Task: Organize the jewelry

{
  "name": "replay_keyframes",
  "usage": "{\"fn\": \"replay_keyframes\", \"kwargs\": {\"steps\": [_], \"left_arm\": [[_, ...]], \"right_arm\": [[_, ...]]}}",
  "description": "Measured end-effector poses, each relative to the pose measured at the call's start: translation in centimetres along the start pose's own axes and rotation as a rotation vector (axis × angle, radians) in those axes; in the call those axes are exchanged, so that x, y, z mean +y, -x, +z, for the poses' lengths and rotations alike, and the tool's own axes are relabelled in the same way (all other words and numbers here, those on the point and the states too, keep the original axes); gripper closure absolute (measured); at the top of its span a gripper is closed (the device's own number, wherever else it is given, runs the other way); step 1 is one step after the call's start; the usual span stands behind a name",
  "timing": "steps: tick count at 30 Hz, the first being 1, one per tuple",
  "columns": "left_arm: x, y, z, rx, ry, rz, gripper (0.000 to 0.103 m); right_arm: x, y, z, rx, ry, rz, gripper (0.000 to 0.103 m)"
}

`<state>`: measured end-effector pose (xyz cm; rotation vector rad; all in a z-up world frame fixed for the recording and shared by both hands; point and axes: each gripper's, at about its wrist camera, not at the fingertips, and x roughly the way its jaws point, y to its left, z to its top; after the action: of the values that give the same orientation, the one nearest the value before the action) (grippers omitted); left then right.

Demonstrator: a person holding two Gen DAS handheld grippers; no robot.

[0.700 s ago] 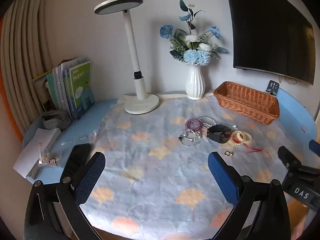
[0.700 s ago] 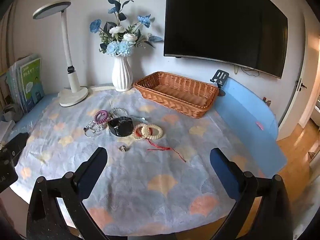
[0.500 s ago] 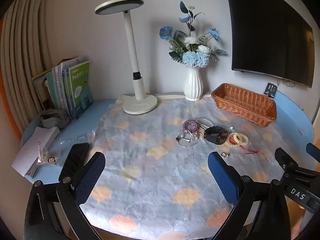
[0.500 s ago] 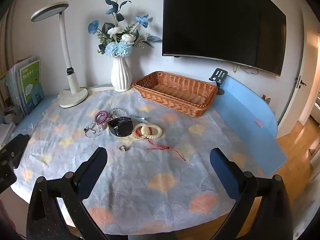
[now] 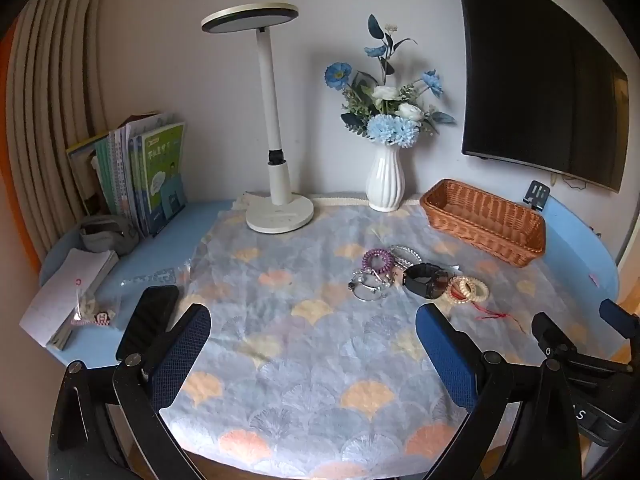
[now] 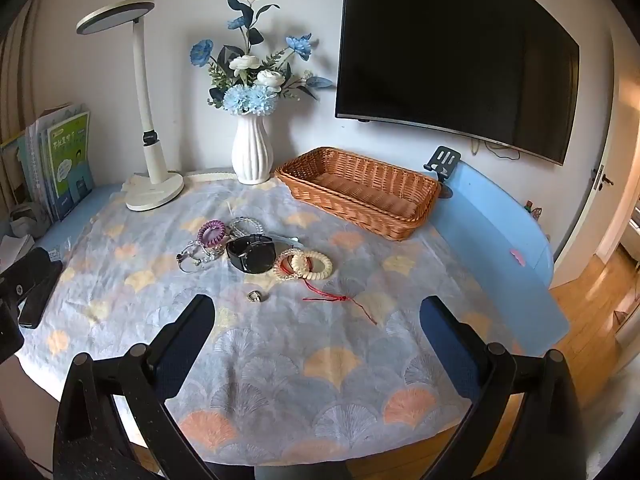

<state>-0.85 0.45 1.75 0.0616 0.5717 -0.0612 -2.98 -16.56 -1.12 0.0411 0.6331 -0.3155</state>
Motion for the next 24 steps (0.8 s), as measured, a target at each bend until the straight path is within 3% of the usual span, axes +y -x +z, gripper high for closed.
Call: {"fn": "replay_keyframes", "kwargs": {"steps": [16, 24], "left_arm": [[-0.4, -1.8, 0.6, 0.023, -0.005, -0.02, 0.001], [-1.3, -0.8, 0.1, 0.018, -0.032, -0.027, 0.001]], "right_arm": [[-0.3, -0.9, 1.0, 0.026, -0.006, 0.01, 0.0], [-1.3, -0.4, 0.5, 0.029, -0.04, 0.023, 0.0]]}}
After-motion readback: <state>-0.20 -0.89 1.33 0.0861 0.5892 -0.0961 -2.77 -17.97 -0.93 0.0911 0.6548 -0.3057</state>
